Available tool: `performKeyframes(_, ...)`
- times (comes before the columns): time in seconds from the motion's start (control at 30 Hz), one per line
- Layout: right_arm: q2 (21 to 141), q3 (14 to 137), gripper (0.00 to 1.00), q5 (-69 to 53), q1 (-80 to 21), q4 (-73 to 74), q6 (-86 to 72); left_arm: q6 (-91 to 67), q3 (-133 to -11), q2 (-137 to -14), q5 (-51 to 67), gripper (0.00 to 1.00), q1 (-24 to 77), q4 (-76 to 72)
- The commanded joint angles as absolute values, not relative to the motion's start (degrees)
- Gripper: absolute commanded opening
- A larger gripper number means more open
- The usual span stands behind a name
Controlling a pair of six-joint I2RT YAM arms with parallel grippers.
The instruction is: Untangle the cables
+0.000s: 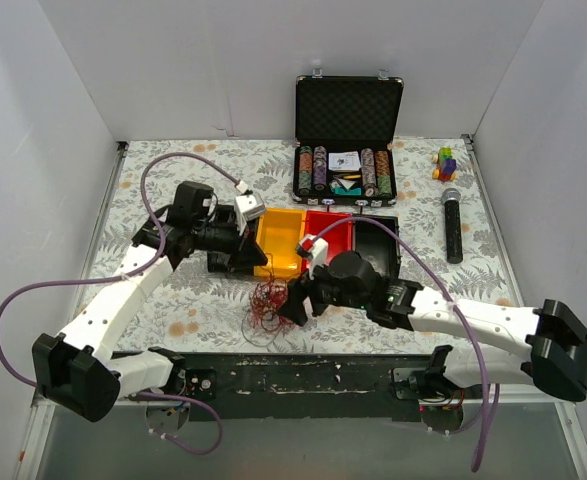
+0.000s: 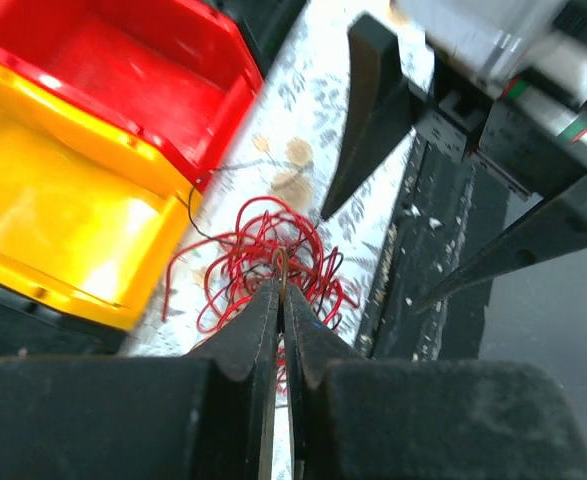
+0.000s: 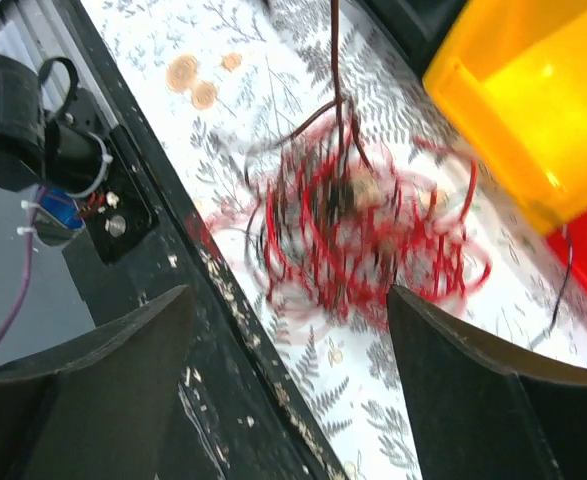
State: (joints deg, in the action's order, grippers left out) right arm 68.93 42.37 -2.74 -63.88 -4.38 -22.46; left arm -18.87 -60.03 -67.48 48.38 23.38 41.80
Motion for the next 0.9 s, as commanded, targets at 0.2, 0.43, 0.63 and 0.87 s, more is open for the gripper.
performKeyframes(0.2, 61.52, 33.57, 0.87, 4.38, -64.25, -8.08, -25.93, -22.84, -70.58, -66.54, 48.86, 0.00, 23.47, 44.30)
performKeyframes(0.43, 67.67, 41.39, 0.86, 7.39, -64.25, -11.42, -22.59, -22.06, -73.38, -65.21, 51.15, 0.00, 23.47, 49.91)
performKeyframes(0.63, 71.10, 43.15, 0.84, 2.03, -64.25, -15.90, -21.62, -21.80, -77.25, -65.83, 53.08, 0.00, 23.47, 53.78)
performKeyframes(0.87, 73.65, 45.00, 0.78, -1.23, -65.04, -18.72, -23.38, -22.76, -77.08, -65.83, 54.76, 0.00, 23.55, 54.23)
